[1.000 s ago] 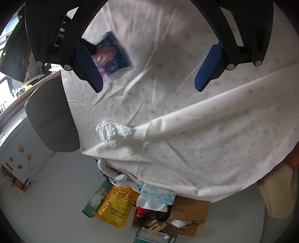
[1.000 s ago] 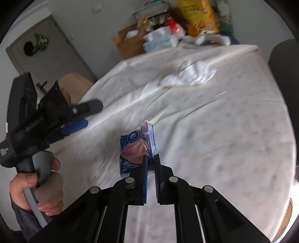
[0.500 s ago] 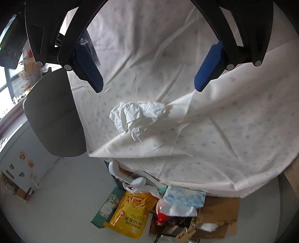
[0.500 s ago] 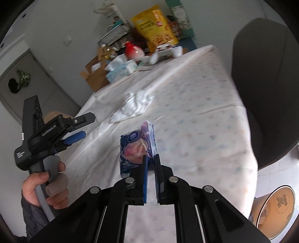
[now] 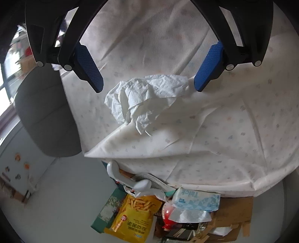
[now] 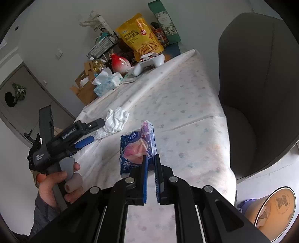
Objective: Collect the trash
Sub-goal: 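Close the left gripper on the crumpled white tissue and lift it, then carry the blue packet and the tissue over the trash bin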
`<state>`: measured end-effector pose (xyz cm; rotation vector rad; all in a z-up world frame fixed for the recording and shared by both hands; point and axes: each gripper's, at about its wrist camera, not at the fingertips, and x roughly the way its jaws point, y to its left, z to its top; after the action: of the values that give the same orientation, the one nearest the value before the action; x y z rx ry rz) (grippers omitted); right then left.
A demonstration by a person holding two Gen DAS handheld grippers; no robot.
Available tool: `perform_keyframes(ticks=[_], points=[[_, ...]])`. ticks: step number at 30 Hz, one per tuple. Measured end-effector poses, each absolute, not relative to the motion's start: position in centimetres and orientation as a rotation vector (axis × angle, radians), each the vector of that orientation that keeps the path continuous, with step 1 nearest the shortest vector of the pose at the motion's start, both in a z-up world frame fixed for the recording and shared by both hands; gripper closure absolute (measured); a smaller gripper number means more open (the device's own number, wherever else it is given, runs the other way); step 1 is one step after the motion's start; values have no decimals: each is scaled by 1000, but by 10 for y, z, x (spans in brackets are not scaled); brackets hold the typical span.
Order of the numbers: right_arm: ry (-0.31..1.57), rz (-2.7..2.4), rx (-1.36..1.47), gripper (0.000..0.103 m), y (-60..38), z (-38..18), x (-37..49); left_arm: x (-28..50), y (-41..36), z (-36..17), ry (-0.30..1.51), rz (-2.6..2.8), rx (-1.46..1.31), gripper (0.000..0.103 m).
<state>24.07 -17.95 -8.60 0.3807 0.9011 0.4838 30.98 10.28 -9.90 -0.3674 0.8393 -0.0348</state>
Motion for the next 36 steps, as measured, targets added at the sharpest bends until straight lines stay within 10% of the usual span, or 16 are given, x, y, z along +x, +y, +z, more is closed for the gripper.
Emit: perform_keyframes(ticks=[5, 7, 8, 36], points=[[901, 471, 399, 95, -188, -91, 243, 318, 86, -107, 855, -6, -255, 37], [899, 468, 409, 95, -192, -91, 242, 319, 82, -108, 877, -7, -232, 87], [897, 466, 413, 95, -193, -91, 241, 319, 81, -108, 899, -25, -241, 92], [824, 122, 398, 95, -359, -74, 137, 248, -120, -77, 887, -416, -201, 95]])
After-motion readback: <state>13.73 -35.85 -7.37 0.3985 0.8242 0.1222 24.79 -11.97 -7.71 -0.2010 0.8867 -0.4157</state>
